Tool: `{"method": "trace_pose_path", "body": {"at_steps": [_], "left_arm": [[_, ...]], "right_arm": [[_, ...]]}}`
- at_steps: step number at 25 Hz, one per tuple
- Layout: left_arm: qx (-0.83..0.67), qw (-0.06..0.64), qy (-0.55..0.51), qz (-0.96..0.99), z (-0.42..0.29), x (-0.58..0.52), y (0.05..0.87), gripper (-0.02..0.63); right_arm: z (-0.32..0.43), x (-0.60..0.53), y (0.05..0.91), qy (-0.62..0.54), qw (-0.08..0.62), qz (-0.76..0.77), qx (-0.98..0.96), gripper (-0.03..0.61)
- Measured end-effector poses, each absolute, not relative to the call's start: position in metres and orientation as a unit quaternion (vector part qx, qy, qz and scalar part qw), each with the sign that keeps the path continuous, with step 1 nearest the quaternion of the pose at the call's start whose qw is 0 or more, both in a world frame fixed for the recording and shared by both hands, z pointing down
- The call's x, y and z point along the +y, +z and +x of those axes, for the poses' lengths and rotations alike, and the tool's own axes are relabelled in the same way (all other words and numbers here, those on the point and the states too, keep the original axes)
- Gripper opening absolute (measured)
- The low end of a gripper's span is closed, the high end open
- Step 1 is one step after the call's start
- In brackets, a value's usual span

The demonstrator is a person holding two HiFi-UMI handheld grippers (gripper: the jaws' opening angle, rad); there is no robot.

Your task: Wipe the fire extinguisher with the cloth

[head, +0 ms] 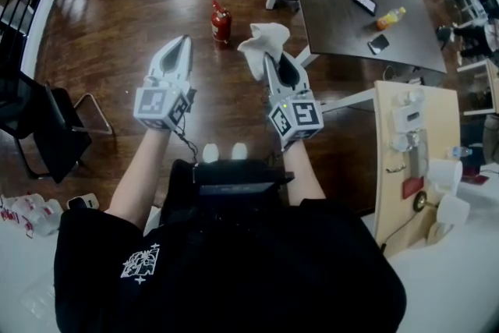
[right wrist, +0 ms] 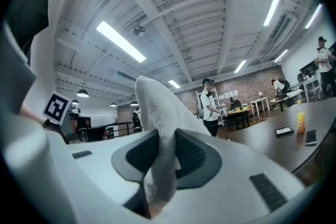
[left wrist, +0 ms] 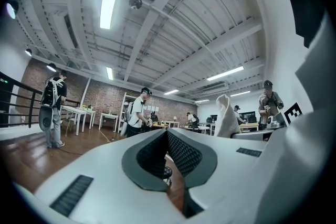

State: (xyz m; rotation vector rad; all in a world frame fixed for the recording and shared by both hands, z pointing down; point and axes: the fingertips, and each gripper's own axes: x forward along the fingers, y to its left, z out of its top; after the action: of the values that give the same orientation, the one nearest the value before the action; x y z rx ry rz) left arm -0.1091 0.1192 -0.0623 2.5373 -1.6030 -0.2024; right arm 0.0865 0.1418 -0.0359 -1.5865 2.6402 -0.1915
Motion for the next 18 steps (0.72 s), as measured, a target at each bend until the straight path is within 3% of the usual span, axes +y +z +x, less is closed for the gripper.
{"method": "trace_pose_path", "body": {"at_steps": [18], "left_arm": [[-0.54,0.07,-0.062,0.837,-0.1127,0.1205,-0.0615,0.003]], "right_arm": [[0.0834,0.1392,-0.0365,-0.058,0.03,-0.51,0.858,0.11]]}}
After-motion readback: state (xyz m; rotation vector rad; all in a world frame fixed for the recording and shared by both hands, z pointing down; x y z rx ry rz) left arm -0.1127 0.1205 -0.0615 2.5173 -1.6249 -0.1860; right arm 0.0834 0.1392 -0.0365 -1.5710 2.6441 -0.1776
